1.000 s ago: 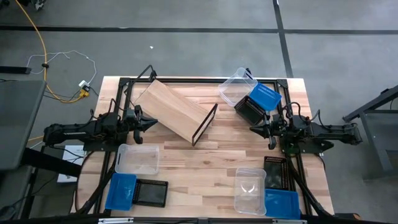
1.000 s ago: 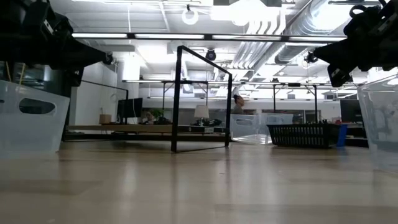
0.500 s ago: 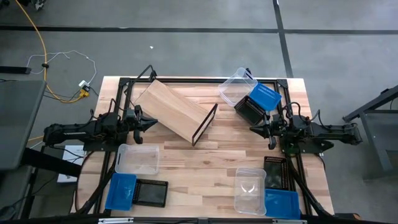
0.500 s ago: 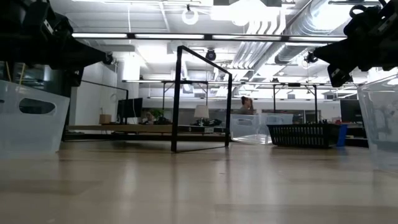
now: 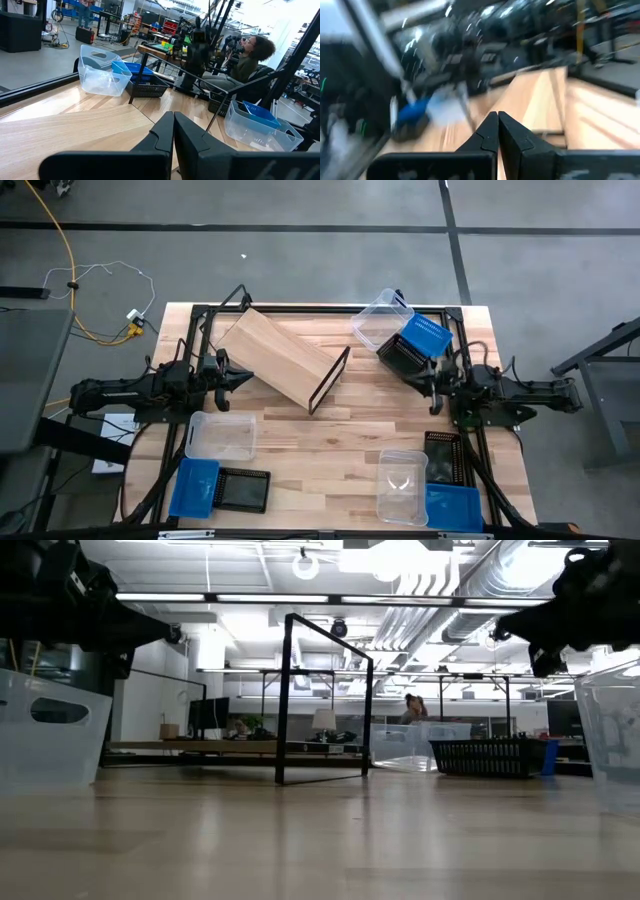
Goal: Stack baskets on shelf by color
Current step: Put the top black bin on the shelf
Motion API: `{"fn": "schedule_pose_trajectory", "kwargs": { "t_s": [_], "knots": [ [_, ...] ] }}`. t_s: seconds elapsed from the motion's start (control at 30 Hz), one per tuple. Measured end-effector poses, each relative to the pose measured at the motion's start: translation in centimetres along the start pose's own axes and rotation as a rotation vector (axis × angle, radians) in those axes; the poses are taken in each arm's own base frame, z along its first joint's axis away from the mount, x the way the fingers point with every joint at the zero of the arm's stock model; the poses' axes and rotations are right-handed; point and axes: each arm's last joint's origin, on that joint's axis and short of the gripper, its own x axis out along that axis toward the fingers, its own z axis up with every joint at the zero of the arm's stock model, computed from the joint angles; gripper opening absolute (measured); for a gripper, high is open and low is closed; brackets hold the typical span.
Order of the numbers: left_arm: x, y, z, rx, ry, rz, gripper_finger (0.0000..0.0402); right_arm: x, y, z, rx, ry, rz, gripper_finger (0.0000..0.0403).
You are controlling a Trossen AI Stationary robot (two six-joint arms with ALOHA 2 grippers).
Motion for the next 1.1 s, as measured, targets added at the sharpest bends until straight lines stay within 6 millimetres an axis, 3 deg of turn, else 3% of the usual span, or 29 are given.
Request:
{"fn": "schedule_pose_trajectory", "kwargs": {
  "t_s": [0.17,0.3,0.37,0.5,0.63,0.73,0.87,1.0,1.1],
  "knots": [
    [0.0,0.0,0.0,0.0,0.0,0.0,0.0001,-0.5,0.1,2.8,0.368,-0.384,-0.13,0.0],
    [0.0,0.0,0.0,0.0,0.0,0.0,0.0001,-1.2,-0.3,4.0,0.484,-0.605,-0.284,0.0],
    [0.0,0.0,0.0,0.0,0.0,0.0,0.0001,-1.2,-0.2,4.3,0.537,-0.614,-0.298,0.0],
    [0.0,0.0,0.0,0.0,0.0,0.0,0.0001,-0.2,0.8,6.0,0.548,-0.446,-0.251,0.0001],
    [0.0,0.0,0.0,0.0,0.0,0.0,0.0001,2.0,1.6,7.6,0.467,-0.204,-0.476,0.0019],
    [0.0,0.0,0.0,0.0,0.0,0.0,0.0001,4.0,1.9,8.3,0.465,-0.024,-0.664,0.0057],
    [0.0,0.0,0.0,0.0,0.0,0.0,0.0001,6.4,1.7,7.6,0.47,0.254,-0.949,0.0127],
    [0.0,0.0,0.0,0.0,0.0,0.0,0.0001,7.4,0.8,5.7,0.625,0.523,-1.306,0.0194],
    [0.0,0.0,0.0,0.0,0.0,0.0,0.0001,7.8,0.4,4.2,0.702,0.612,-1.55,0.0224]
  ]
}}
